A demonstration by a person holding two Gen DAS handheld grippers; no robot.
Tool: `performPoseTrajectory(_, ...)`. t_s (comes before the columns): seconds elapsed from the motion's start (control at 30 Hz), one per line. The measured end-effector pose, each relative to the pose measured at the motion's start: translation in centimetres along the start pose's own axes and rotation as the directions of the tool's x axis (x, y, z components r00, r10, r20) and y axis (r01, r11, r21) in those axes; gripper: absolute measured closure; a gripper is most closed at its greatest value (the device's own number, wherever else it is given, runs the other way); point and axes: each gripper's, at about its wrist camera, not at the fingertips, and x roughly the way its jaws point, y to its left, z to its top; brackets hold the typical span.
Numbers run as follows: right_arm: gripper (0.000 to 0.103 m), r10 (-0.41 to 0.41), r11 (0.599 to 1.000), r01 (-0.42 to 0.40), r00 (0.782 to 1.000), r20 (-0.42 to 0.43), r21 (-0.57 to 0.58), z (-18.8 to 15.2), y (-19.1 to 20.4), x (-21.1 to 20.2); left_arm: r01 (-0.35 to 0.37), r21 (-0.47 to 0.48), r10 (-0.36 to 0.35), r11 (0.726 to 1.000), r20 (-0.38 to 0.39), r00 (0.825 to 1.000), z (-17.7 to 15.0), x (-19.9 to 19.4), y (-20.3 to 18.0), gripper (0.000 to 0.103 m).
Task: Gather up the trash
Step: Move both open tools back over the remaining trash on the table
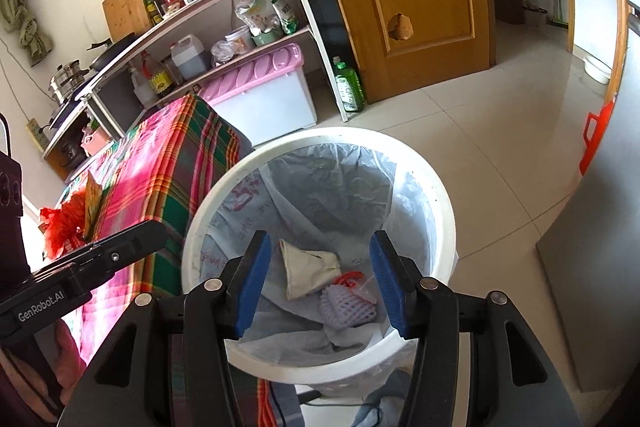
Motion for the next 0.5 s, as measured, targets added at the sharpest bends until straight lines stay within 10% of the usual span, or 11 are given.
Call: performPoseTrajectory(0.5,0.051,0.151,0.983,-0.147,0.988,0.029,-0.112,-1.4,7.2,-2.6,-0.137,-0.046,0.143,0.989,0.168,0.975,-2.6,-9.4,3.9,0.080)
